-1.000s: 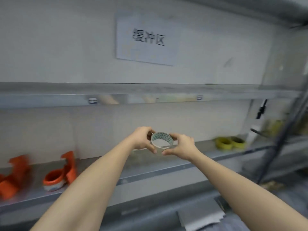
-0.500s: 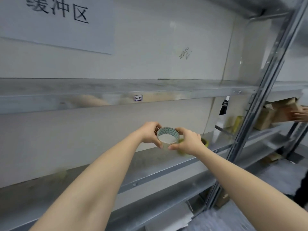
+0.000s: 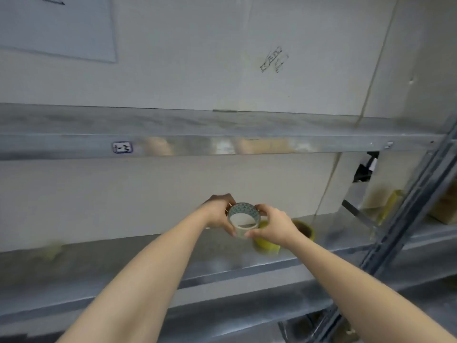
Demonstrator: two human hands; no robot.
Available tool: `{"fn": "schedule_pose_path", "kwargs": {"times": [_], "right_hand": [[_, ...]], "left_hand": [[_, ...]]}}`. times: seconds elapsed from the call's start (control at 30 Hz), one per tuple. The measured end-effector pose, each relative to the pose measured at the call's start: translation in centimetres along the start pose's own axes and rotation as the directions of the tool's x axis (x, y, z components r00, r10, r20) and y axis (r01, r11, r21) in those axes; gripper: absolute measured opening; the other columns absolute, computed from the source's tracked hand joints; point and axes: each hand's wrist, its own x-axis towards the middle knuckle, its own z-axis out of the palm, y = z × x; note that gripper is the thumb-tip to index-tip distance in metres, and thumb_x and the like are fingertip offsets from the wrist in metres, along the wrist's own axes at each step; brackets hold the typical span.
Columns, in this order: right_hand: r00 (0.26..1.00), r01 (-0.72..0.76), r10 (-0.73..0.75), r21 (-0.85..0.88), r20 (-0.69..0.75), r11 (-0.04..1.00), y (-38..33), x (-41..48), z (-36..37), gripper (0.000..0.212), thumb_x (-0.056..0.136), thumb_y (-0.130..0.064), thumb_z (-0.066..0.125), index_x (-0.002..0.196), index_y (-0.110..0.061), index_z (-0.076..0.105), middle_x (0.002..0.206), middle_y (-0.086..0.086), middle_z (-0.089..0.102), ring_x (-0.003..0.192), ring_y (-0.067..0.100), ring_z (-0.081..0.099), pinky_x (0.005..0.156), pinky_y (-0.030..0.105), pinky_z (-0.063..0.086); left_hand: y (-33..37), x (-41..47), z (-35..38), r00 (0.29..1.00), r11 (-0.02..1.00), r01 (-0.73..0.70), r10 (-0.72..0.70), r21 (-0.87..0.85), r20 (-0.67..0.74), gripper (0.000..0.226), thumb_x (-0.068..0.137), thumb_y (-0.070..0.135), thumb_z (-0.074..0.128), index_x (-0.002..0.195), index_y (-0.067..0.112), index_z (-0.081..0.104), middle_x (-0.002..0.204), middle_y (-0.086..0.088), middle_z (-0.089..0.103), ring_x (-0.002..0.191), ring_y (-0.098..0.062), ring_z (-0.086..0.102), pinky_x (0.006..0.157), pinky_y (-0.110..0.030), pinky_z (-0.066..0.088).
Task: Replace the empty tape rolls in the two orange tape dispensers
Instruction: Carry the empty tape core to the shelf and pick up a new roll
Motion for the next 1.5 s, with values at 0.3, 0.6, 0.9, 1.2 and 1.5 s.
{"fn": "schedule_pose_path", "kwargs": {"times": [0.3,0.6,0.9,1.2,1.5], "right_hand": [[0.975,0.127,-0.132,0.038,0.180,0.991,3.4,3.1,3.0,0.082,0.054,-0.049,0.084,0.124,-0.022,0.053,0.120,0.001,0.066,0.114,0.023,0.058,0.094,0.037,0.048],[0.953,0.137,-0.172,0.154,0.250,0.979,4.6,5.5,6.7,0.071,0.054,-0.041,0.085,0.117,-0.019,0.057,0.112,0.003,0.068,0.101,0.023,0.064,0.084,0.036,0.053],[0.939,0.153,-0.208,0.209,0.275,0.966,5.5,8.2,11.1,0.059,0.055,-0.038,0.082,0.108,-0.022,0.060,0.108,0.004,0.070,0.096,0.026,0.064,0.086,0.044,0.054],[0.948,0.137,-0.188,0.202,0.257,0.970,6.3,8.5,11.7,0.099,0.055,-0.053,0.082,0.138,-0.022,0.039,0.137,0.001,0.053,0.126,0.022,0.049,0.104,0.038,0.042],[0.991,0.028,-0.048,0.158,0.124,0.987,8.6,8.9,2.7,0.100,0.059,-0.059,0.077,0.142,-0.032,0.029,0.142,-0.007,0.046,0.129,0.023,0.042,0.108,0.039,0.039]], "left_hand": [[-1.6,0.3,3.9,0.970,0.970,0.243,-0.243,0.029,-0.011,0.082,0.057,0.021,0.095,0.128,0.016,0.054,0.124,-0.004,0.065,0.113,-0.021,0.060,0.082,-0.022,0.045],[-3.8,1.8,7.1,0.945,0.944,0.325,-0.326,0.057,0.016,0.056,0.064,0.027,0.086,0.113,0.023,0.058,0.114,0.002,0.068,0.098,-0.018,0.061,0.072,-0.025,0.043],[-7.4,3.0,9.0,0.915,0.915,0.404,-0.404,-0.010,0.015,0.108,0.073,0.022,0.086,0.158,0.021,0.018,0.154,-0.006,0.042,0.138,-0.025,0.043,0.107,-0.029,0.040],[-7.5,3.6,9.0,0.914,0.904,0.387,-0.402,0.184,0.055,0.120,0.073,0.036,0.084,0.159,0.023,0.002,0.162,-0.003,0.022,0.143,-0.028,0.034,0.113,-0.037,0.039],[-0.5,7.1,7.9,0.954,0.962,0.239,-0.258,0.134,0.154,0.115,0.077,0.034,0.083,0.159,0.026,0.002,0.166,0.003,0.008,0.150,-0.029,0.019,0.120,-0.040,0.027]]}}
